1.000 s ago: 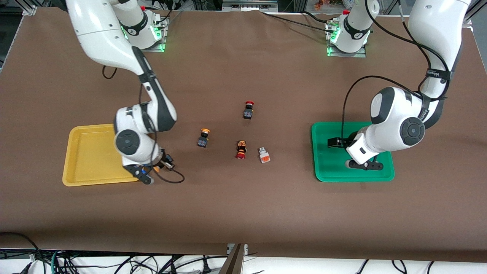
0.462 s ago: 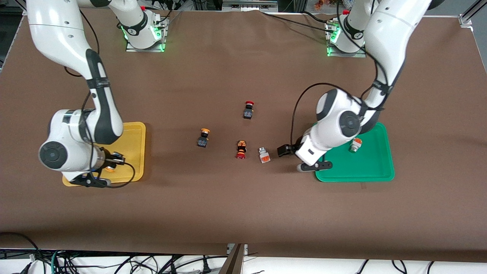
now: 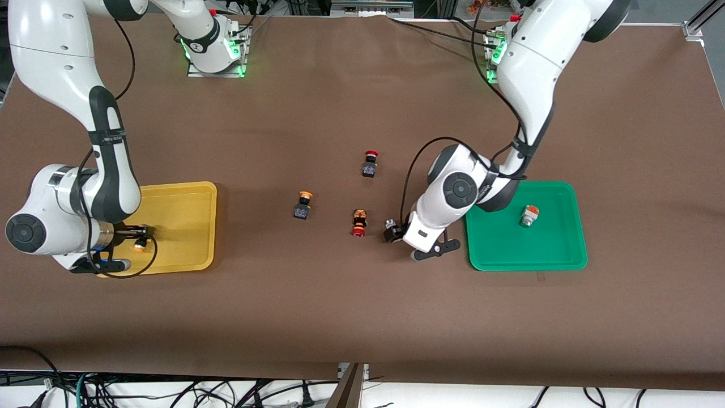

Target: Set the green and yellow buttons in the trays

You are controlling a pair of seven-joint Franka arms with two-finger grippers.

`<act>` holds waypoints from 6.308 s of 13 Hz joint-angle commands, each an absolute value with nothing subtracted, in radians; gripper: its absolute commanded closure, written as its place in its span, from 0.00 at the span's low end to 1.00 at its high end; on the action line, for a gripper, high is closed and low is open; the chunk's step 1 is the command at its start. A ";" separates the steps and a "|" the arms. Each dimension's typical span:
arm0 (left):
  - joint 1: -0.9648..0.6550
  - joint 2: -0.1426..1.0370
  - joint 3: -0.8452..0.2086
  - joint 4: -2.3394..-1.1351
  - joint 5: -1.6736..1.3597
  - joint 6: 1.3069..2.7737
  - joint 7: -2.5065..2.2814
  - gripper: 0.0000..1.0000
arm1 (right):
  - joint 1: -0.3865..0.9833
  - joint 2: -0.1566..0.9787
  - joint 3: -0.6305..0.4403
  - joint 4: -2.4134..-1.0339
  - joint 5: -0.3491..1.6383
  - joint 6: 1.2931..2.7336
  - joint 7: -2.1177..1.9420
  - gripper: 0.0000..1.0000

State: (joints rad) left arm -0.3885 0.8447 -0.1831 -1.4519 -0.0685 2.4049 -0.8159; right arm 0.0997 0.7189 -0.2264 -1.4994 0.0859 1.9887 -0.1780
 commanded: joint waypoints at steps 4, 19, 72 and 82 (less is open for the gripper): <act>-0.482 0.911 -0.112 -1.364 -0.040 2.387 -0.888 0.32 | 0.315 0.687 -0.198 -1.489 0.156 1.988 0.130 0.00; -0.160 0.700 -0.110 -1.530 -0.009 1.908 -0.354 1.00 | 0.683 0.735 -0.198 -1.611 0.245 2.218 0.624 0.02; -0.035 0.080 0.000 -1.540 -0.006 1.422 -0.071 0.00 | 0.066 0.091 -0.075 -1.523 0.018 1.569 -0.075 0.00; -0.034 0.080 -0.002 -1.542 -0.008 1.419 -0.071 0.00 | 0.069 0.092 -0.075 -1.523 0.012 1.569 -0.077 0.00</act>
State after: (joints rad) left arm -0.0409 0.0895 0.0034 -1.5321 -0.0173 1.4238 -0.0903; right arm 0.0765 0.0927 -0.0834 -1.5315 0.0034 1.5792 -0.0864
